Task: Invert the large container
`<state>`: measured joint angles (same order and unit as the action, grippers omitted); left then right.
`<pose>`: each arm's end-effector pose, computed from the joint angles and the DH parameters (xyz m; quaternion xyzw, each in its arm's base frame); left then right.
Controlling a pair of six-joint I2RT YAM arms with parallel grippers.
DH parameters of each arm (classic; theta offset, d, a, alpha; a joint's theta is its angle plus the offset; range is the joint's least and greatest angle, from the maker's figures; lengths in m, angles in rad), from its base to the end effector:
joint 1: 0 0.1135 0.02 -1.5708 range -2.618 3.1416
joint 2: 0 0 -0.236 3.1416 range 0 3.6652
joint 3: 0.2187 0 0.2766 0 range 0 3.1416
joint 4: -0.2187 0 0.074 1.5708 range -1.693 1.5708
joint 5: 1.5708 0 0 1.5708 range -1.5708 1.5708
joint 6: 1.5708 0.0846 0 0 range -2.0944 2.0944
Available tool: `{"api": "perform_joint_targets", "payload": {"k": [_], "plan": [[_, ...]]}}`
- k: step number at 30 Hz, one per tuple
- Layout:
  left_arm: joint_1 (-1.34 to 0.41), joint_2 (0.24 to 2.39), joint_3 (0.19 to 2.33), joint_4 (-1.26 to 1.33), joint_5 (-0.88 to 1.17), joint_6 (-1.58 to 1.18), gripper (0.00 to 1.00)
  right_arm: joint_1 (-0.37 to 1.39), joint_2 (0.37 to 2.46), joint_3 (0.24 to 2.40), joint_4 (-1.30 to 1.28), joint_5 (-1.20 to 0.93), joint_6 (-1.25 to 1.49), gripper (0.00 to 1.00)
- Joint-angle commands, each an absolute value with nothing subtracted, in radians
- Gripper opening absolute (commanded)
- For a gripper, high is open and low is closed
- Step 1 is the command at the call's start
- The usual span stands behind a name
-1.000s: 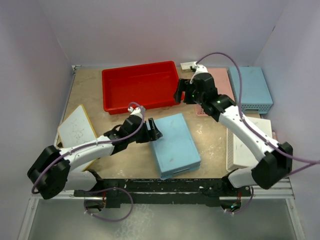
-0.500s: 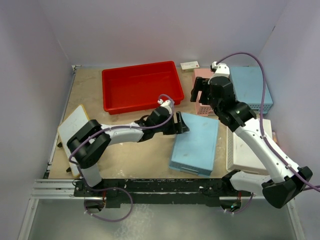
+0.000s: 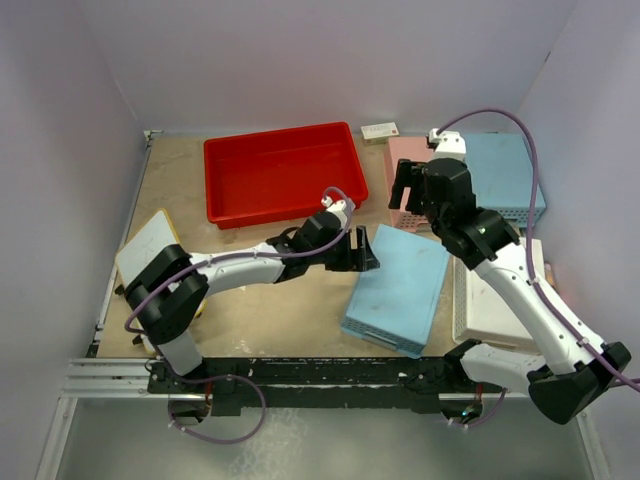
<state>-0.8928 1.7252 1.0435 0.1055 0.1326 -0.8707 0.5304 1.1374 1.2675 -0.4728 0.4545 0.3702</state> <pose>0.2648 -0.3467 0.1371 0.0413 0.8765 -0.4044 0.2577 0.2967 0.1309 0.3718 0.0657 0.8041 0.0785 0.5856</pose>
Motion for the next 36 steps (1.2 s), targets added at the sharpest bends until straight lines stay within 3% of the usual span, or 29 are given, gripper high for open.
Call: {"api": "perform_joint_targets", "payload": {"k": [1, 12, 24, 36], "plan": [[-0.907, 1.646, 0.989, 0.053, 0.261, -0.798, 0.75, 0.528, 1.122, 1.251, -0.447, 0.481, 0.351, 0.83], [-0.982, 1.748, 0.966, 0.256, 0.404, -0.912, 0.75, 0.529, 1.107, 1.243, -0.460, 0.471, 0.365, 0.84], [-0.986, 2.007, 1.255, 0.339, 0.431, -0.950, 0.74, 0.529, 1.075, 1.256, -0.499, 0.474, 0.374, 0.84], [-0.986, 1.840, 1.216, 0.071, 0.273, -0.776, 0.74, 0.529, 1.104, 1.219, -0.470, 0.423, 0.395, 0.83]]}}
